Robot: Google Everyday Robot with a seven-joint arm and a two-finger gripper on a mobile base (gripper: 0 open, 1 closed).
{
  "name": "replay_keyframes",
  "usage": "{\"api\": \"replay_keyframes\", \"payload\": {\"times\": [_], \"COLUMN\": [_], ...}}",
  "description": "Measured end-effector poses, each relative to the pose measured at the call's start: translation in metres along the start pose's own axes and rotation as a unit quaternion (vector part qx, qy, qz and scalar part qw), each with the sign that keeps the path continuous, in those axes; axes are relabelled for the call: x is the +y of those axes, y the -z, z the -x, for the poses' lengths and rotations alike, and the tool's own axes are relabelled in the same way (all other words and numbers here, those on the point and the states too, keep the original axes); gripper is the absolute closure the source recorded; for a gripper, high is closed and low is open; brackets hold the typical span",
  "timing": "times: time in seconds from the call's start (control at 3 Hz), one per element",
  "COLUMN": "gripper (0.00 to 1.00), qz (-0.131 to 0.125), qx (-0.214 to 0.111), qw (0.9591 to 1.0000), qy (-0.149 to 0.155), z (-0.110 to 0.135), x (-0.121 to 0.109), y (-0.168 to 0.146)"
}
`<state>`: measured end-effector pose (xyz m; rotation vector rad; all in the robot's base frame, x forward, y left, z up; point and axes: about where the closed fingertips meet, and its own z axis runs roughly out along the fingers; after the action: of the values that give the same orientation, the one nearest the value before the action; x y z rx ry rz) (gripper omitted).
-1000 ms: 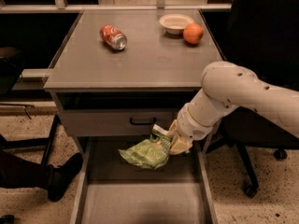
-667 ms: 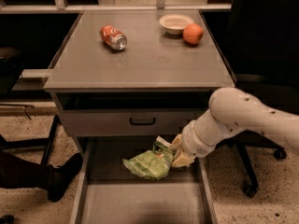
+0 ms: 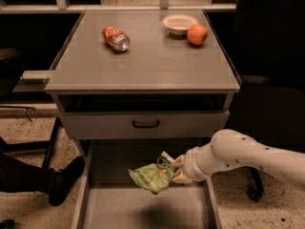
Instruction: Place green jalapeno chip bag into middle drawer
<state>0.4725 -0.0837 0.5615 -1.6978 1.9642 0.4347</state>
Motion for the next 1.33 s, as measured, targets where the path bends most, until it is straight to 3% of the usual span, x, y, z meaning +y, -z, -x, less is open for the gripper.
{"api": "replay_keyframes", "payload": {"times": [0.33, 0.67, 1.0, 1.33], "gripper": [1.00, 1.00, 1.00, 1.00], "qz": [0.000, 0.006, 0.005, -0.007], "qx": [0.000, -0.025, -0.053, -0.057], "qw": [1.0000, 0.9996, 0.9978, 0.9966], "qy": [0.000, -0.012, -0.040, -0.058], "z": [0.000, -0.021, -0.060, -0.084], "x": [0.000, 0.000, -0.001, -0.001], "y": [0.000, -0.025, -0.070, -0.099]}}
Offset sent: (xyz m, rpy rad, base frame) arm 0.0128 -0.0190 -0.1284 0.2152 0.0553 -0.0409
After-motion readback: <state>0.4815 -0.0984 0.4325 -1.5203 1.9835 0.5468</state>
